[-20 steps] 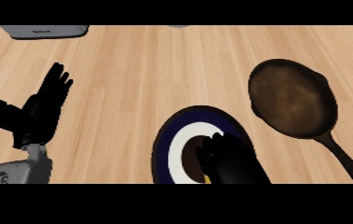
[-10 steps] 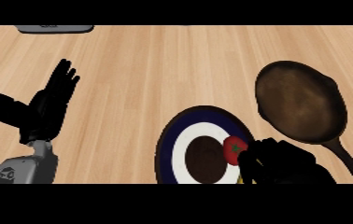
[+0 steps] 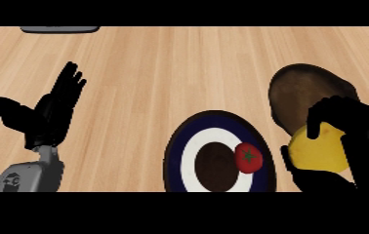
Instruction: Pick the lemon from the plate and place it in the pan
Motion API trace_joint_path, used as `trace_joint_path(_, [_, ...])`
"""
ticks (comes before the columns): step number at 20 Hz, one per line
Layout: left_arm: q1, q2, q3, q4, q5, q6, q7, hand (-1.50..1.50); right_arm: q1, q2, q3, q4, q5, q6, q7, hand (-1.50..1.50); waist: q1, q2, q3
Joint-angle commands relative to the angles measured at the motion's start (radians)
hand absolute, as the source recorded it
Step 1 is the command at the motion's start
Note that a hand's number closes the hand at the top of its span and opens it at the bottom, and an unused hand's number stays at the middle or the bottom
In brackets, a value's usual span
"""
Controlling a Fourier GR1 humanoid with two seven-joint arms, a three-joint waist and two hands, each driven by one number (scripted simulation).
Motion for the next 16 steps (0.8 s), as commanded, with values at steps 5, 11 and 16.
trace_joint_path(5, [-0.037, -0.017, 0.001, -0.003, -0.002, 0.017, 0.034, 0.00, -0.037, -0.105, -0.460, 0.264, -0.324, -0.114, -0.313, 1.50, 0.001, -0.001, 0.000])
trace_joint_path(11, [-0.013, -0.017, -0.011, 0.012, -0.031, 0.001, -0.014, 0.00, -0.087, -0.175, -0.487, 0.670, -0.307, -0.272, -0.586, 1.50, 0.011, 0.001, 0.000])
trace_joint_path(16, [0.001, -0.021, -0.008, -0.030, -0.015, -0.007, 0.030, 0.00, -0.181, -0.141, -0.426, 0.909, -0.281, -0.361, -0.690, 1.50, 0.016, 0.000, -0.001])
